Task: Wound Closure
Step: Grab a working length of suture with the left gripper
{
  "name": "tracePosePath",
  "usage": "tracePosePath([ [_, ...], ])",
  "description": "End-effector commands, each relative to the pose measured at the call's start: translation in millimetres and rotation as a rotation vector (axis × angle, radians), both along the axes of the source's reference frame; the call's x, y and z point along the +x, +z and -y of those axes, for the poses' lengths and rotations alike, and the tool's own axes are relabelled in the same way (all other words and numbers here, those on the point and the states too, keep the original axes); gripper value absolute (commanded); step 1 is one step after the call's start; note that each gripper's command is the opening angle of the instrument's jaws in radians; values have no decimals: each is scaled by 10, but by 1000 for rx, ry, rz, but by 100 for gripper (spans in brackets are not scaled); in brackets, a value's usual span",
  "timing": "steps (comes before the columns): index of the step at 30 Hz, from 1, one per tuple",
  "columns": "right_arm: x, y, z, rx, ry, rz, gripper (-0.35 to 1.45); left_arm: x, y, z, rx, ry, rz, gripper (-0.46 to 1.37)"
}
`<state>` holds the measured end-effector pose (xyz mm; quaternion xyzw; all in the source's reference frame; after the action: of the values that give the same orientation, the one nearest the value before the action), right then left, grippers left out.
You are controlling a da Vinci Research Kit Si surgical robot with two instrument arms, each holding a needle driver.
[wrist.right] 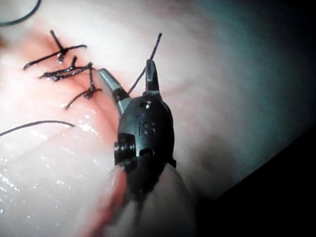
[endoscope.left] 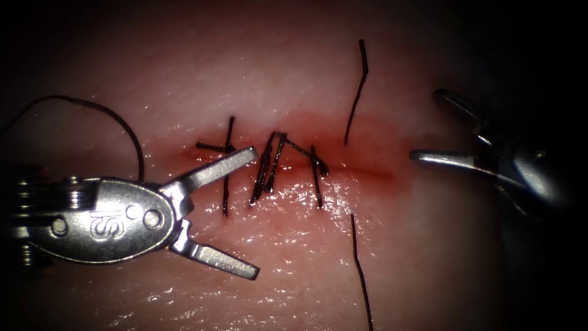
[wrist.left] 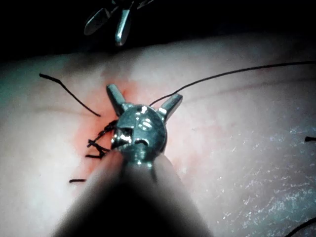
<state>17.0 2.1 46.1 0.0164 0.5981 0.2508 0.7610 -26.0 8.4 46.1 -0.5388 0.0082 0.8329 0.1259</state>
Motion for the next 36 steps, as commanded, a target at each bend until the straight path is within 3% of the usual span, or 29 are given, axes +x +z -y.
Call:
tracePosePath([
  [1, 0, 1, -1, -1, -2, -2, 75, -1, 0, -1, -19, 2, -9, 85],
  [14, -1, 3, -3, -6, 0, 3, 80, -36, 22, 22, -302, 138, -102, 78],
  [21, -2, 3, -3, -7, -1, 2, 81, -64, 48, 39, -512, 198, -184, 93],
  [30, -8, 3, -2, -7, -5, 0, 81, -90, 63, 64, -616, 218, -193, 101],
  [36, -9, 4, -1, -9, -6, -1, 80, -108, 69, 80, -645, 225, -137, 94],
])
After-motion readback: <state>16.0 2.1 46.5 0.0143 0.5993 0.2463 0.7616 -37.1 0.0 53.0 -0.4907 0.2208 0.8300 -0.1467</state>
